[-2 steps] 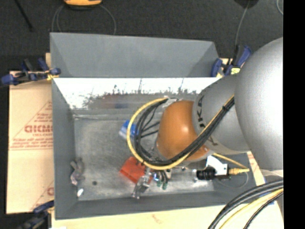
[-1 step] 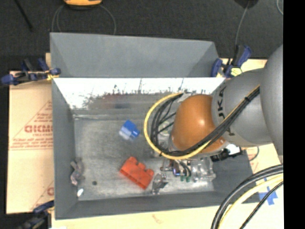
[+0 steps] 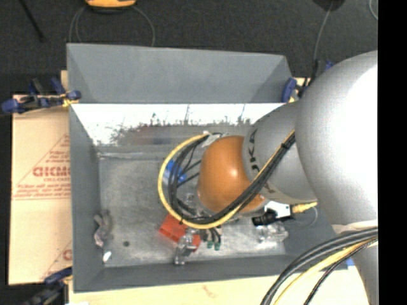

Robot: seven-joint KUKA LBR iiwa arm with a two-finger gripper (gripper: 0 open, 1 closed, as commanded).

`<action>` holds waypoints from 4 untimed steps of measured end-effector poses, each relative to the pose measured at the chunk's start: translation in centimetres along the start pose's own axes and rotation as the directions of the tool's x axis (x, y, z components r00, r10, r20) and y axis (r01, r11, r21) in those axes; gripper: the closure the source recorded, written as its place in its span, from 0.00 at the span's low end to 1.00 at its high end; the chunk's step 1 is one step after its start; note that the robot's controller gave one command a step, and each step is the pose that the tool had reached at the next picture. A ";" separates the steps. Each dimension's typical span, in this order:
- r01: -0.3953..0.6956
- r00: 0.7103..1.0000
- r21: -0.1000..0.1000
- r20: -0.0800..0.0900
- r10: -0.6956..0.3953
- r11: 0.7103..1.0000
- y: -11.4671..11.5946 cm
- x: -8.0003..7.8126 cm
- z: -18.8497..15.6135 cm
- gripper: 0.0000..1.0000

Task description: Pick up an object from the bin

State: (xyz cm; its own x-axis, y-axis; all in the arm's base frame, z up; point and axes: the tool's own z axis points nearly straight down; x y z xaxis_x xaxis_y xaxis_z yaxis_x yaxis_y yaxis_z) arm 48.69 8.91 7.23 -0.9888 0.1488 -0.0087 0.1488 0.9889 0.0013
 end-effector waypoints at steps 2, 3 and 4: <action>0.050 0.999 -0.005 0.012 -0.050 0.999 -3.2 -3.1 -0.3 1.00; 0.049 0.999 -0.002 -0.003 -0.049 0.999 -3.2 -3.3 -3.4 1.00; 0.048 0.999 -0.001 -0.003 -0.048 0.999 -3.2 -3.4 -6.0 1.00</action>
Offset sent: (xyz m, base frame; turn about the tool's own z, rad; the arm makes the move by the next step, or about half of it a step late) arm 0.0191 -0.0372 -0.0023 -0.0521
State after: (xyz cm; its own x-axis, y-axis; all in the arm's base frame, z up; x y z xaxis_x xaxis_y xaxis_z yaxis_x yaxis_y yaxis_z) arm 51.57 5.26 13.27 -0.9949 0.1007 -0.0053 0.1006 0.9949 0.0023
